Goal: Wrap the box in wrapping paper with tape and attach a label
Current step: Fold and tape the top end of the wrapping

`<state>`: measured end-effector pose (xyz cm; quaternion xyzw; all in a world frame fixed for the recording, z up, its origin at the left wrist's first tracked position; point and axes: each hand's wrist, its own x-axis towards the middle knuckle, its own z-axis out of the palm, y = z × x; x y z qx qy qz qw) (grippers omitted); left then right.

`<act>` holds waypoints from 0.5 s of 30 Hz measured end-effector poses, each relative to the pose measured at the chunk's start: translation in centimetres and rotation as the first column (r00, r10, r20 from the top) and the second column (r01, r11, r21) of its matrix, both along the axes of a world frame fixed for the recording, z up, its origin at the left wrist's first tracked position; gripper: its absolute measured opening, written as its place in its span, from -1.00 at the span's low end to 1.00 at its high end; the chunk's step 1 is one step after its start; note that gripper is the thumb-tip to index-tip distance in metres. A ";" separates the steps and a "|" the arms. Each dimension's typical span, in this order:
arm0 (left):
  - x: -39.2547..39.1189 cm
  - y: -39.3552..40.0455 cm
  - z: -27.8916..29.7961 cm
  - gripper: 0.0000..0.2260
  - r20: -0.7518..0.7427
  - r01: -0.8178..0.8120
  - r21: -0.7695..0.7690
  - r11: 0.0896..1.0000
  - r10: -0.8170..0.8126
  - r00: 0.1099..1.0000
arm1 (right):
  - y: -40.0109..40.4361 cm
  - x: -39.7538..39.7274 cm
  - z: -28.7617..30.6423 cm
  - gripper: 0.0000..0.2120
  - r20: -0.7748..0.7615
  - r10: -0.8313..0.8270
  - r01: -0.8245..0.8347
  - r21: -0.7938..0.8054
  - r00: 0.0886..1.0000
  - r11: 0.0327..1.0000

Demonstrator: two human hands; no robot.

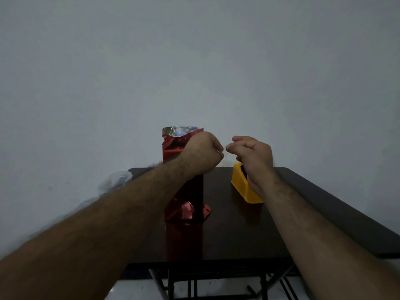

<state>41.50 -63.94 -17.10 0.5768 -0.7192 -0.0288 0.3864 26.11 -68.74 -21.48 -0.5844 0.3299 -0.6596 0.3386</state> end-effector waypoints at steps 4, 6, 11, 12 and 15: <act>2.1 1.0 1.9 -0.48 -0.146 -0.096 0.034 0.995 0.100 0.984 | 0.9 2.0 1.7 -0.93 0.058 0.033 -0.032 -0.029 0.998 0.999; 3.7 1.9 3.1 -0.46 -0.252 -0.056 0.020 0.998 0.059 0.966 | 0.9 2.7 2.1 -0.90 0.081 0.054 -0.048 -0.071 0.995 0.996; 9.0 3.5 5.2 -0.55 -0.484 0.072 -0.085 0.994 -0.105 0.869 | -2.0 4.0 0.8 -0.83 0.179 -0.071 0.058 0.081 0.981 0.995; 10.0 3.3 5.0 -0.54 -0.521 0.093 -0.125 0.988 -0.145 0.841 | -2.6 4.5 0.3 -0.82 0.109 -0.060 0.046 0.124 0.992 0.991; 12.0 1.9 3.7 -0.53 -0.585 0.081 -0.210 0.974 -0.191 0.788 | -3.7 6.2 -0.8 -0.73 0.024 0.061 -0.065 0.256 0.998 0.964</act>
